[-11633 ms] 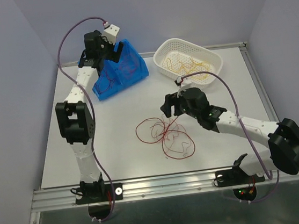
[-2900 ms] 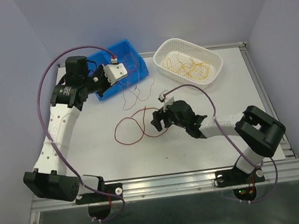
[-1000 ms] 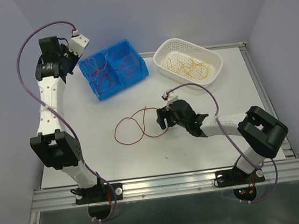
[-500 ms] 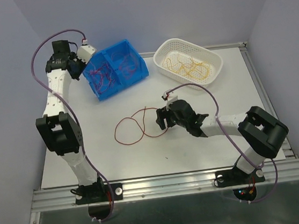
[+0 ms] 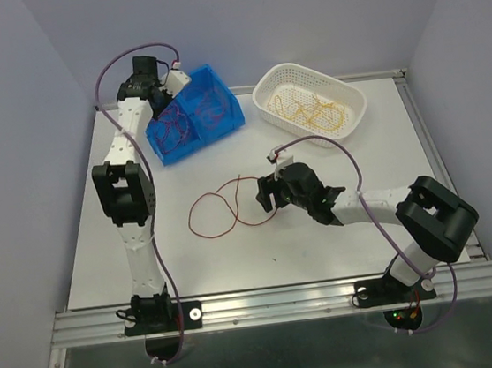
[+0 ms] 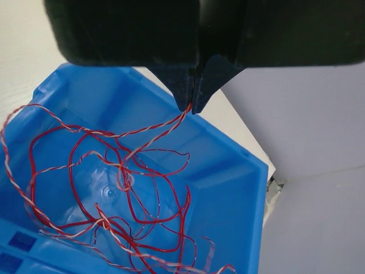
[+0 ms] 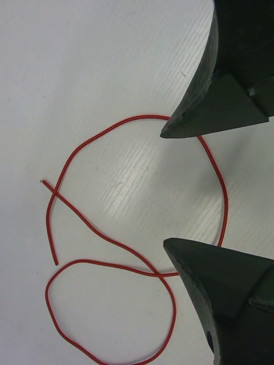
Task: Untangle the cables
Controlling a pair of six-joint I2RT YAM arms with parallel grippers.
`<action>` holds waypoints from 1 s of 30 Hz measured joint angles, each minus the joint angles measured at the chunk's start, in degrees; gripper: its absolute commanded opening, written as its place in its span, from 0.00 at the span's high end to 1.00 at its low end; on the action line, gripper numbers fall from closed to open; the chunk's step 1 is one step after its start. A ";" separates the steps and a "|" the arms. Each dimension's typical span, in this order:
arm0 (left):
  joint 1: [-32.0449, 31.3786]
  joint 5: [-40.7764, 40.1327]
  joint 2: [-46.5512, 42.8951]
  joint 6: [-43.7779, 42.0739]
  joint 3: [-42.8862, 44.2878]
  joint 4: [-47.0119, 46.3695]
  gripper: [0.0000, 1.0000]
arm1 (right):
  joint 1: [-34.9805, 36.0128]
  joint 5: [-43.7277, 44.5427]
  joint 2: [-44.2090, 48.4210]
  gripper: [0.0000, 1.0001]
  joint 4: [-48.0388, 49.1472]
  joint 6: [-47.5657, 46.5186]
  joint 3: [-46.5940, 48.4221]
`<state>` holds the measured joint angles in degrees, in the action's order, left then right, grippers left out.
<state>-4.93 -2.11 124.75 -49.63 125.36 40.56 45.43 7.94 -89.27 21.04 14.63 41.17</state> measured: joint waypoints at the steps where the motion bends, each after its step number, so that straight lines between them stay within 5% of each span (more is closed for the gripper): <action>1: -0.74 -1.36 0.90 0.02 0.37 -0.39 1.00 | 0.00 -0.02 0.02 0.24 0.00 -0.02 0.00; 12: -2.49 -11.06 9.38 0.26 1.09 -4.83 1.00 | 0.00 -0.37 0.00 0.24 0.02 -0.04 0.00; 25: -2.95 -11.50 14.99 1.73 0.96 -13.18 0.99 | 0.00 -0.90 0.02 0.24 0.39 -0.04 -0.50; 30: -2.97 -8.90 14.60 3.21 -1.60 -16.63 0.65 | 0.00 -0.92 0.02 0.24 0.46 -0.02 -1.53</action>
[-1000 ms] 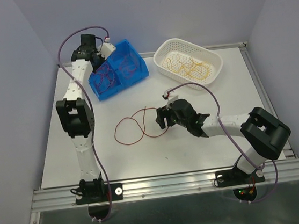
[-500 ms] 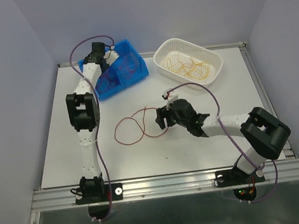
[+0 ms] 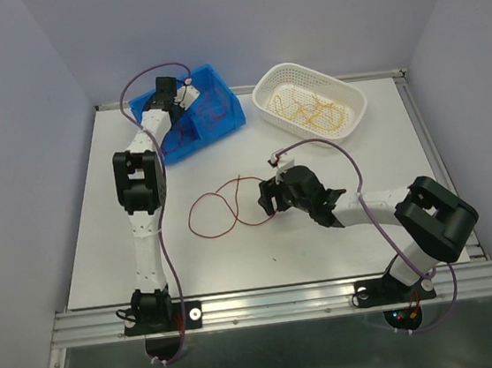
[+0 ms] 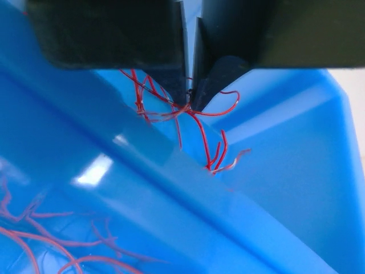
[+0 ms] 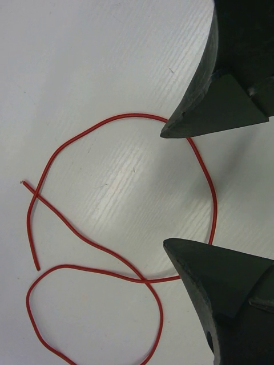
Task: Untangle the cables
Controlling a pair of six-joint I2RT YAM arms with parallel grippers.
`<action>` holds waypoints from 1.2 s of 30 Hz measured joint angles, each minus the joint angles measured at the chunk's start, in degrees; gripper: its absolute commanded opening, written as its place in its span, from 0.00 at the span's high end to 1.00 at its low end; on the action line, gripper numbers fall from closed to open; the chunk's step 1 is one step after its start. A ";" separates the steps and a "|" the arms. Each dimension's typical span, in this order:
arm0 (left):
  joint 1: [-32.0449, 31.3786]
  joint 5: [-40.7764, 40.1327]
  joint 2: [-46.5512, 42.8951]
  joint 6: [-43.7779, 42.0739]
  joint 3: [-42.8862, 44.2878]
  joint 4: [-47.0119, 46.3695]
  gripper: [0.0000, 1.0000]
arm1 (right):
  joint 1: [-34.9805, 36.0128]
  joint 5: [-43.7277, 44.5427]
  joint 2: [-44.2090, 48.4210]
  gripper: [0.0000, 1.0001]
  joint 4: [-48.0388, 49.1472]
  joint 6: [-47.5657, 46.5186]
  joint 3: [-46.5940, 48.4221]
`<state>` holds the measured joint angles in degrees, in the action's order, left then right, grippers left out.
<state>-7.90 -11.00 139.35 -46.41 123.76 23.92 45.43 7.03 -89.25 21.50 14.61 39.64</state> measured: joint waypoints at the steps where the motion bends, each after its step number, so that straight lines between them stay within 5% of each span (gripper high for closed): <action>1: 0.02 0.33 -0.35 0.42 -0.83 -0.63 0.60 | 0.00 0.02 0.00 0.24 -0.07 0.00 -0.20; 8: 0.76 4.83 -6.95 2.08 -10.80 -4.85 0.35 | 0.00 0.00 0.00 0.24 -0.04 0.02 -0.33; 24: 1.27 12.15 -29.79 3.45 -21.07 -8.31 0.24 | 0.00 -1.44 0.55 0.18 -0.07 0.70 -0.37; 28: 0.79 17.29 -40.37 3.32 -30.91 -7.28 0.01 | 0.00 -1.42 2.58 0.16 -0.28 1.77 -1.01; 36: -6.71 30.60 -57.66 1.31 -56.13 -8.63 0.01 | 0.00 -2.91 8.24 0.19 -2.49 3.65 -1.70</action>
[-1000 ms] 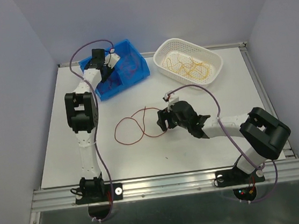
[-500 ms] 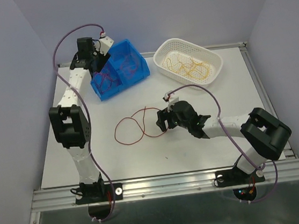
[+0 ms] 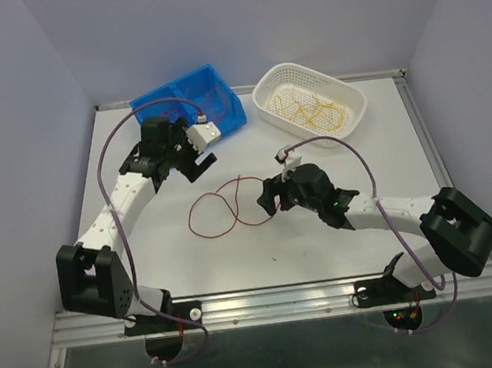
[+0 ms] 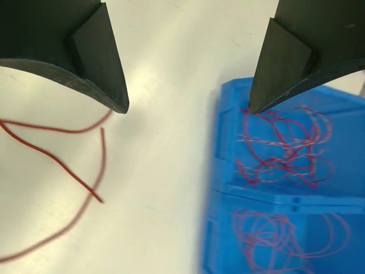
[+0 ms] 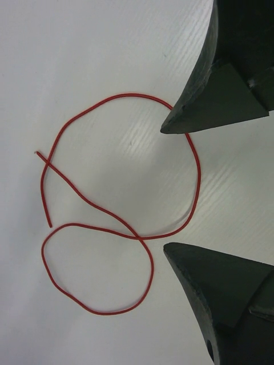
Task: Untangle the cables
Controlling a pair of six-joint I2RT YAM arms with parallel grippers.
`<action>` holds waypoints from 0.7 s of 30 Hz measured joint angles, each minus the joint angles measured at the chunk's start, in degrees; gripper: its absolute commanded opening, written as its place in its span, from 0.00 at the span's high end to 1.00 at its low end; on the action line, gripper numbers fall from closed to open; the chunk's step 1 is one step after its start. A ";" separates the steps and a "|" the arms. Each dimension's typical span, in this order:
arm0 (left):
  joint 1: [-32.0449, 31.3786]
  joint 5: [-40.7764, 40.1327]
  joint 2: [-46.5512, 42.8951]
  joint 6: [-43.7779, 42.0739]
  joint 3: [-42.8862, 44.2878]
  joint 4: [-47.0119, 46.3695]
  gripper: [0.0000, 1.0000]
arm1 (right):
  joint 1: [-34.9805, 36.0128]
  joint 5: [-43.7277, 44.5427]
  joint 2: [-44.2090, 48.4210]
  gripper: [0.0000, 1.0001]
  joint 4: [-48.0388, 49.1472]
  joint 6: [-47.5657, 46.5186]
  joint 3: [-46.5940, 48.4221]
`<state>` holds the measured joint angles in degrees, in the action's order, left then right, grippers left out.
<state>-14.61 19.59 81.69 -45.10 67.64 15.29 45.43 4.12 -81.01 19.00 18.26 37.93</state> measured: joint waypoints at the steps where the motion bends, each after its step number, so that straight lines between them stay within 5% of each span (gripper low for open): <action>1: -0.42 2.23 -1.88 -1.11 -3.34 -0.13 0.02 | 0.00 -0.79 0.00 0.20 -0.26 -0.02 0.00; 12: 0.37 8.70 -11.23 3.80 -20.15 -12.28 0.04 | 5.46 -12.90 -12.35 0.22 -4.96 -12.28 5.38; 21: 5.27 7.08 -25.42 9.70 -28.72 -24.33 0.01 | 6.25 -14.27 -22.97 0.37 -10.75 -22.62 18.21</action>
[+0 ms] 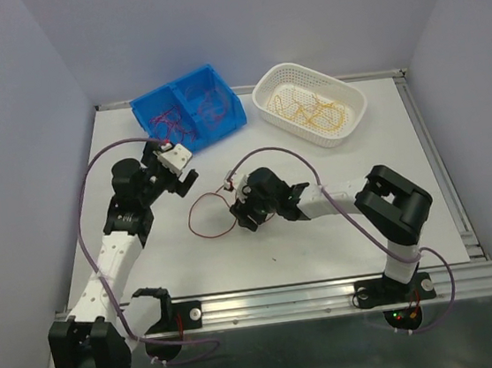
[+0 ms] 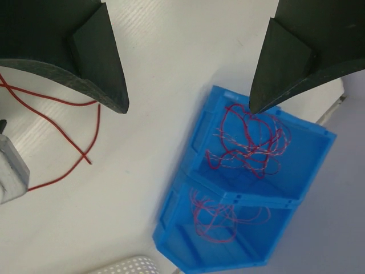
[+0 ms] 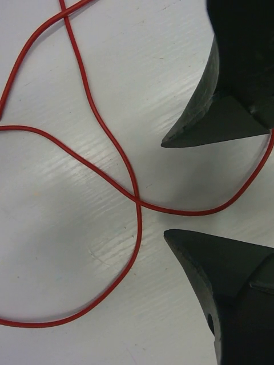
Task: Untangle the cables
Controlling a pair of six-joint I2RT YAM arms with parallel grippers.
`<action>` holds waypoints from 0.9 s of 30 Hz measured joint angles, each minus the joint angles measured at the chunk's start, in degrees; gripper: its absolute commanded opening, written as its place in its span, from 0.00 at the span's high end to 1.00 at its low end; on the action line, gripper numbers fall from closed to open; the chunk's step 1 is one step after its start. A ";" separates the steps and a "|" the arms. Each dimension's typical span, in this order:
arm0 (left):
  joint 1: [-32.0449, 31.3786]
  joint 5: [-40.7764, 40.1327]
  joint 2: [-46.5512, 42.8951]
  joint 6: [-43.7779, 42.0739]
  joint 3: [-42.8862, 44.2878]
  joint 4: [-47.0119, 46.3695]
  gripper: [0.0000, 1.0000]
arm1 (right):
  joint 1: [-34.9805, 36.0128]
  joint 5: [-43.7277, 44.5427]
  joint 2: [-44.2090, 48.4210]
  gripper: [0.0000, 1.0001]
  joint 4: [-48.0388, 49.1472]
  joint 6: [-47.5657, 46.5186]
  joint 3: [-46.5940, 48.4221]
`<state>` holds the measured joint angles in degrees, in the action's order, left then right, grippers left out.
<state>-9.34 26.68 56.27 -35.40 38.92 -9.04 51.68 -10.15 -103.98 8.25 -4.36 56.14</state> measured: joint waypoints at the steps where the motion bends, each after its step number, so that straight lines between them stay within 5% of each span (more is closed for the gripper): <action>1: 1.03 0.26 -0.24 0.46 0.00 -0.74 0.01 | -0.04 0.02 -0.44 0.38 -0.35 -0.44 0.48; 7: 6.95 3.28 2.73 3.10 0.11 -3.61 0.01 | -0.07 -0.70 -2.82 0.57 -3.32 -3.28 3.02; 11: 7.98 4.85 5.88 3.98 0.11 -3.37 0.01 | 0.07 -1.29 -3.80 0.99 -5.14 -4.24 4.74; 20: 8.46 9.79 5.92 4.17 0.11 -3.52 0.01 | 0.22 -4.83 -2.58 0.99 -9.03 -3.98 5.79; 27: 8.72 16.61 2.32 2.89 -0.11 -3.58 0.01 | 0.22 -5.75 10.95 1.00 -8.52 0.81 6.88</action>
<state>-0.62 43.29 58.59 -32.51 38.81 -12.62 51.90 -15.90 -93.03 -0.27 -3.55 63.02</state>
